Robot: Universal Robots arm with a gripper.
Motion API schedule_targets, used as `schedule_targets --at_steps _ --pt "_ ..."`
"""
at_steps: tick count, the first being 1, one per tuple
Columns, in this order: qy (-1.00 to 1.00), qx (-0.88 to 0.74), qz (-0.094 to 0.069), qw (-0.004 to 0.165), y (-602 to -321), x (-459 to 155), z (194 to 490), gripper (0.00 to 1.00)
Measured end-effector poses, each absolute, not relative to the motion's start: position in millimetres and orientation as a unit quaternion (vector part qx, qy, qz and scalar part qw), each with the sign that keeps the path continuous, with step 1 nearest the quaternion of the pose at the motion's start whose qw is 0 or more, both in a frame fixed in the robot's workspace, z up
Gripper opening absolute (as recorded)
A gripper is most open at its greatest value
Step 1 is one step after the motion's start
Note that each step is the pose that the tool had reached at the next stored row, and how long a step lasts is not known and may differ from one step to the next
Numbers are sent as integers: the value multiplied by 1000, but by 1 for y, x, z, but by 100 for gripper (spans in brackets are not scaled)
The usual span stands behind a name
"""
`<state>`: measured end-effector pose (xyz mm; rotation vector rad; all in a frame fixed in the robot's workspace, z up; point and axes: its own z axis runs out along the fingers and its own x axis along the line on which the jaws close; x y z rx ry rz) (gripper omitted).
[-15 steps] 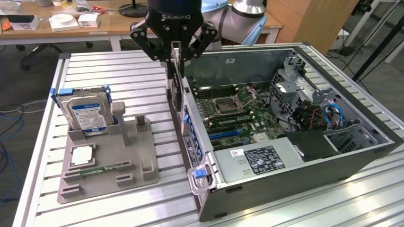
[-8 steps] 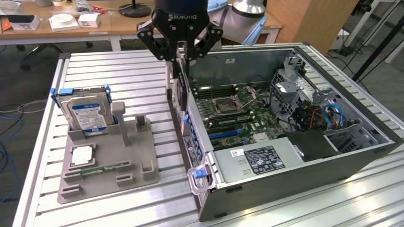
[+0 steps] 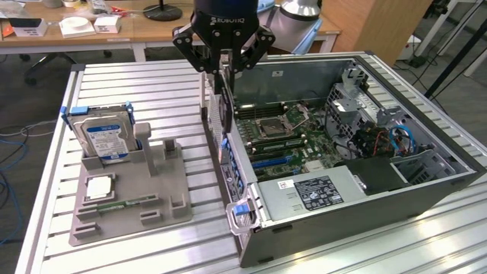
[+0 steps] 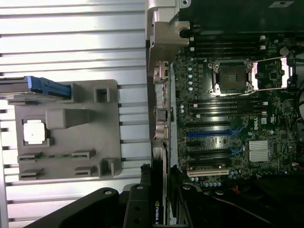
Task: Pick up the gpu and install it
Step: 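Pick up the gpu and move the gpu toward the slot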
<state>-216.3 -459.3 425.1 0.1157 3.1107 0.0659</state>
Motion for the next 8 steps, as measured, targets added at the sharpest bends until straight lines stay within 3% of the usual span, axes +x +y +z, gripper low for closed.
schedule_targets --at_steps 8 --pt "999 37 21 14 -459 -208 425 26"
